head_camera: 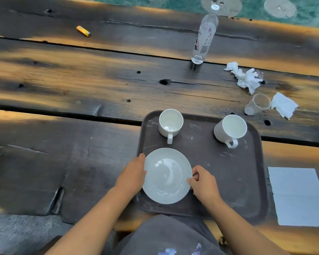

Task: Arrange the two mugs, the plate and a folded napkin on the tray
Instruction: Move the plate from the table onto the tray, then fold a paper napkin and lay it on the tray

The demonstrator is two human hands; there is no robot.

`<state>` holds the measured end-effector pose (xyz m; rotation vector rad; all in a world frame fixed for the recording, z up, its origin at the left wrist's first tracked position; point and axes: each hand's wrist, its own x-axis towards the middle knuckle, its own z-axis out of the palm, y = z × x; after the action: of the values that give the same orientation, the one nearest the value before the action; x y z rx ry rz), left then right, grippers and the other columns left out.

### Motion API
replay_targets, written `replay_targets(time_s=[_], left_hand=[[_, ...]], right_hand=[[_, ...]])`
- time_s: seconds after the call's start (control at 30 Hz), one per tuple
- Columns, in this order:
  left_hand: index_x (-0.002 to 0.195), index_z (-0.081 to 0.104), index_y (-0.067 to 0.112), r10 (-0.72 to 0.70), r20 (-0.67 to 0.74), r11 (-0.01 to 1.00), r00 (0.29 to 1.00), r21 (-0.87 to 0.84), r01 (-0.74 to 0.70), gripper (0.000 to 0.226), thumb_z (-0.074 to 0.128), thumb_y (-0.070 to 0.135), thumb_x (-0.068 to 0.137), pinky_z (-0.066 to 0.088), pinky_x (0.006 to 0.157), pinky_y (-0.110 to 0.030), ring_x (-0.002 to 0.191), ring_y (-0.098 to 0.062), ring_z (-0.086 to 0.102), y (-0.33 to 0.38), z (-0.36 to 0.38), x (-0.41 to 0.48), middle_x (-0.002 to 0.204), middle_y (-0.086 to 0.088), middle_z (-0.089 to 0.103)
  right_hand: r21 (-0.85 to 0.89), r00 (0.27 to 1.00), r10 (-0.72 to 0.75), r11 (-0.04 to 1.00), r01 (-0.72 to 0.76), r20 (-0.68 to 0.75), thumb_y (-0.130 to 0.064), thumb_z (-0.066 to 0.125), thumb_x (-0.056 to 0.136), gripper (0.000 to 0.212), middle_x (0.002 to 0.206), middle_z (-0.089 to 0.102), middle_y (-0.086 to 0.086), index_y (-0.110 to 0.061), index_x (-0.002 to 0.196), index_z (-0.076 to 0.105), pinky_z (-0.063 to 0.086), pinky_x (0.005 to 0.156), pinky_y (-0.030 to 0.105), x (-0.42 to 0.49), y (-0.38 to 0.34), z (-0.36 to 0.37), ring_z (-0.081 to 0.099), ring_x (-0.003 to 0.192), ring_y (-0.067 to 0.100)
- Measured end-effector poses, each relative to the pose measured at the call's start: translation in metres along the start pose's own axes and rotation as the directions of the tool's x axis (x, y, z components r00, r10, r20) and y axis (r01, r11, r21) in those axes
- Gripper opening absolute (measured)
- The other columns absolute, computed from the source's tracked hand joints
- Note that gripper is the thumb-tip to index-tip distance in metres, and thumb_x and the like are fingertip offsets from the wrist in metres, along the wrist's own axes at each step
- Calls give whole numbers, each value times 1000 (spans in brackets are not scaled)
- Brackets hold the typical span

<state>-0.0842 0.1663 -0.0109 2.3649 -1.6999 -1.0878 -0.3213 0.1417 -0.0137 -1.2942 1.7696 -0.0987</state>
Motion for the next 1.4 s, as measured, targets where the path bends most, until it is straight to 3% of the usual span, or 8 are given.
replay_targets(time_s=[0.37,0.57,0.73,0.93,1.07,1.2,1.4], left_hand=[[106,40,17,-15,-76,978,997,208,31,19,56,16,96,39,58,-34,68,-23,49,11,8,5,87,1,48],[130,37,15,-54,-70,969,996,236,70,36,53,15,98,42,64,-35,88,-32,64,14,15,-3,113,-8,54],[110,43,14,-88,-108,973,990,202,108,24,59,11,93,42,58,-35,60,-22,43,15,16,-10,110,-6,37],[118,45,16,-57,-99,984,993,165,73,27,54,9,93,43,66,-34,89,-25,55,16,4,-12,115,-5,47],[124,49,16,56,-88,988,995,151,-42,32,46,6,94,48,78,-34,108,-22,47,21,2,-10,120,-1,49],[128,50,17,178,-15,973,984,152,-174,32,49,13,97,49,88,-37,112,-23,49,36,5,-8,125,-1,51],[129,49,18,217,19,970,976,112,-218,31,51,21,98,51,82,-39,102,-24,59,79,19,-8,120,-1,55]], right_hand=[[-46,998,14,999,-12,60,-7,61,83,7,82,66,11,-13,85,58,60,77,52,12,-1,-2,67,84,37],[-42,999,7,999,-5,50,-7,62,83,8,83,66,13,-12,85,57,60,77,54,12,3,0,66,85,36],[-58,997,2,998,2,72,-7,61,83,16,83,65,10,-18,91,54,61,77,52,11,2,-3,68,83,31],[-114,995,-9,993,20,97,-18,60,88,7,84,70,5,-20,93,56,60,77,44,11,-2,-9,70,83,26],[-160,995,-54,985,67,84,-21,59,90,7,82,67,-1,-20,96,55,53,69,35,10,-3,-14,63,73,17],[-254,988,-140,955,151,60,-24,58,91,14,84,62,-5,-20,103,53,50,69,34,7,0,-21,58,75,15],[-323,974,-224,920,223,35,-32,57,94,30,102,58,-3,-20,121,50,47,73,32,5,23,-49,59,89,18]])
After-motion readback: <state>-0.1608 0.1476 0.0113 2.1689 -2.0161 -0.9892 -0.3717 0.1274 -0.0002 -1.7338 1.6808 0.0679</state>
